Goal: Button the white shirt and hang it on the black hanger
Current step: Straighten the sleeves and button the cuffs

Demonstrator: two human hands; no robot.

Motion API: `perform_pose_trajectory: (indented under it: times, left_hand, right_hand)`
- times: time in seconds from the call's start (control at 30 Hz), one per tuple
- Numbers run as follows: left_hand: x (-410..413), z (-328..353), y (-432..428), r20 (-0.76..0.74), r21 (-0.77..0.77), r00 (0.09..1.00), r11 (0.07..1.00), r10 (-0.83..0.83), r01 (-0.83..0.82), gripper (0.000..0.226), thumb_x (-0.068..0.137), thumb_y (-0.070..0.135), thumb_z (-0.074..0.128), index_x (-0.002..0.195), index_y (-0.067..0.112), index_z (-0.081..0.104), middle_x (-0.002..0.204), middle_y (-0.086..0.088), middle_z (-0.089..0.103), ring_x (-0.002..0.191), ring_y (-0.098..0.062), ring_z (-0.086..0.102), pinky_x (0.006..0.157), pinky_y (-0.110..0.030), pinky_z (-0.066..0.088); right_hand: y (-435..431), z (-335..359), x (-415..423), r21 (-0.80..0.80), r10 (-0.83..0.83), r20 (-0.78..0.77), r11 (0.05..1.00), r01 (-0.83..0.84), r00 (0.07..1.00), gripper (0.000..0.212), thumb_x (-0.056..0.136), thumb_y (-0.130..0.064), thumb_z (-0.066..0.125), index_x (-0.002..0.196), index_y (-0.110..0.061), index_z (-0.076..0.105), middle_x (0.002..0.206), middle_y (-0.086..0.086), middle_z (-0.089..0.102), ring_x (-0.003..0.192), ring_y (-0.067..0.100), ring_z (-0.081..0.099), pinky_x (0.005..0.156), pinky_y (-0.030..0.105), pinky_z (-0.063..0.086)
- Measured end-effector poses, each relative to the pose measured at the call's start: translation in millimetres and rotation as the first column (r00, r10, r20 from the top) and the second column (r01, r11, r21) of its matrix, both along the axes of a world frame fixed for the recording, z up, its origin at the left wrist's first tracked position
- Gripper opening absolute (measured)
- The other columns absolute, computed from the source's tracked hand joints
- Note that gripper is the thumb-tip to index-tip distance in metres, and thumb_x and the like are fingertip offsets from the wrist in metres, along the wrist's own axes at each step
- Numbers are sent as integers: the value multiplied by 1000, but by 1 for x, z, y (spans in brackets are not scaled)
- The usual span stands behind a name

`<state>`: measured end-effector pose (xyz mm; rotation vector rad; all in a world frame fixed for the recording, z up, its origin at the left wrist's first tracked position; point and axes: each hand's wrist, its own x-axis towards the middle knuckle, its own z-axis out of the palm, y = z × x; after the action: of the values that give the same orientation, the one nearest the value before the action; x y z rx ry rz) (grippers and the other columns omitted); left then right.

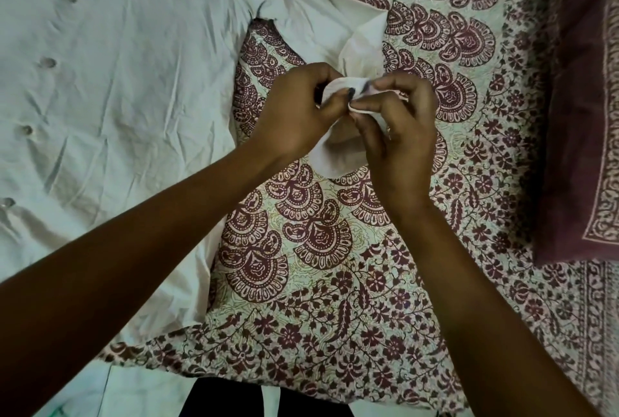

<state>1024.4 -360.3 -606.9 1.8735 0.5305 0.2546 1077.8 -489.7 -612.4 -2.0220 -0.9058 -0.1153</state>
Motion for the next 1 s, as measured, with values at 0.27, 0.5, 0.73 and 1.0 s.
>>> perform_pose_trajectory:
  times: [0.27, 0.5, 0.73, 1.0]
  left_hand:
    - [7, -1, 8, 54, -58, 996, 996, 68, -65, 14, 83, 27, 56, 69, 24, 57, 56, 9, 53, 54, -1, 42, 52, -22, 34]
    - [14, 3, 18, 9, -69, 998, 996, 60, -59, 24, 83, 31, 55, 64, 17, 58, 53, 5, 47, 51, 1, 37, 49, -19, 29]
    - [20, 4, 18, -12, 49, 994, 992, -113, 113, 52, 78, 46, 50, 87, -2, 66, 82, -23, 68, 79, -35, 65, 70, -49, 50]
    - [23, 16, 22, -45, 4, 959, 960, -280, 281, 30, 81, 33, 55, 90, 7, 67, 81, -10, 69, 75, -15, 64, 69, -37, 50]
  right_hand:
    - [8, 2, 10, -53, 77, 190, 996, -68, 979, 12, 89, -6, 58, 89, 2, 67, 100, 14, 67, 102, 23, 56, 91, 23, 45]
    - [8, 1, 12, -121, 133, 2, 984, -132, 991, 20, 94, -16, 50, 92, 0, 64, 79, 10, 66, 71, 13, 57, 63, 21, 41]
    - [5, 1, 16, -86, 66, 89, 995, -59, 994, 14, 89, -12, 61, 90, -4, 72, 82, 12, 68, 71, 20, 64, 66, 20, 44]
    - [4, 6, 17, 21, -55, 17, 998, 55, 998, 8, 83, -3, 66, 77, 3, 66, 96, 1, 53, 83, 5, 52, 73, 16, 43]
